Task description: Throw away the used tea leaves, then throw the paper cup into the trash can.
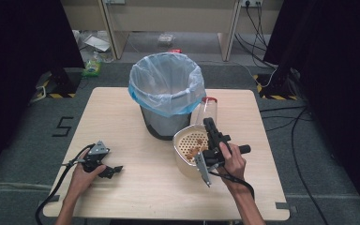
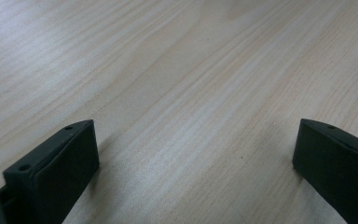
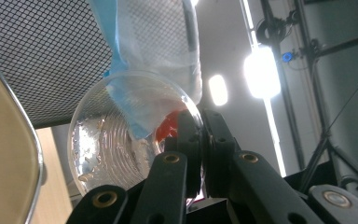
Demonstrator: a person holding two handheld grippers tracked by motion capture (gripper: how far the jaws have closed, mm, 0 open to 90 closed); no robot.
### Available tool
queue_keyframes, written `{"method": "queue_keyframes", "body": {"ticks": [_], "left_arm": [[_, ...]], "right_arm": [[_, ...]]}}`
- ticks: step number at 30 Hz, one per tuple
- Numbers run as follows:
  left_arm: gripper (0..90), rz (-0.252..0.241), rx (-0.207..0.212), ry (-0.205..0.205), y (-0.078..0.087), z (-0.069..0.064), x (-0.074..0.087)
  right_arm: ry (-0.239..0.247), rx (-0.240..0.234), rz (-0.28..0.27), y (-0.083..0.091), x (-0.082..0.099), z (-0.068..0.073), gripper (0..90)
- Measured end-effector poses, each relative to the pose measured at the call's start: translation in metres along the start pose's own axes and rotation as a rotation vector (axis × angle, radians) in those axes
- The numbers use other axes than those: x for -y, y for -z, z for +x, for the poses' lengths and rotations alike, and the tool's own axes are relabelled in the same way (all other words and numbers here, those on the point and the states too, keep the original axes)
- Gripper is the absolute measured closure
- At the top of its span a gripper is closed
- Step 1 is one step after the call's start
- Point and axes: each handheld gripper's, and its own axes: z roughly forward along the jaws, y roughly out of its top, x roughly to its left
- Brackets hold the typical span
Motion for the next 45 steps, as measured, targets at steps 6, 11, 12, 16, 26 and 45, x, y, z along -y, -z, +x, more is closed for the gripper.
{"method": "queue_keyframes", "body": {"ticks": [6, 11, 12, 16, 26, 45], "left_arm": [[0.0, 0.0, 0.001, 0.002, 0.0, 0.0, 0.0], [0.0, 0.0, 0.001, 0.001, 0.0, 0.0, 0.0], [0.0, 0.0, 0.001, 0.002, 0.0, 0.0, 0.0], [0.0, 0.0, 0.001, 0.001, 0.0, 0.0, 0.0], [0.0, 0.0, 0.001, 0.002, 0.0, 0.0, 0.0], [0.0, 0.001, 0.001, 0.002, 0.0, 0.0, 0.0]], "right_arm": [[-0.238, -0.072, 0.038, -0.004, 0.011, -0.011, 87.4], [-0.49, -0.164, 0.108, -0.01, 0.027, -0.023, 87.3], [-0.588, -0.201, 0.132, -0.014, 0.035, -0.026, 87.4], [-0.709, -0.255, 0.177, -0.02, 0.049, -0.027, 87.2], [-1.031, -0.349, 0.221, -0.029, 0.078, -0.03, 87.2], [-1.083, -0.362, 0.195, -0.042, 0.082, -0.079, 87.2]]}}
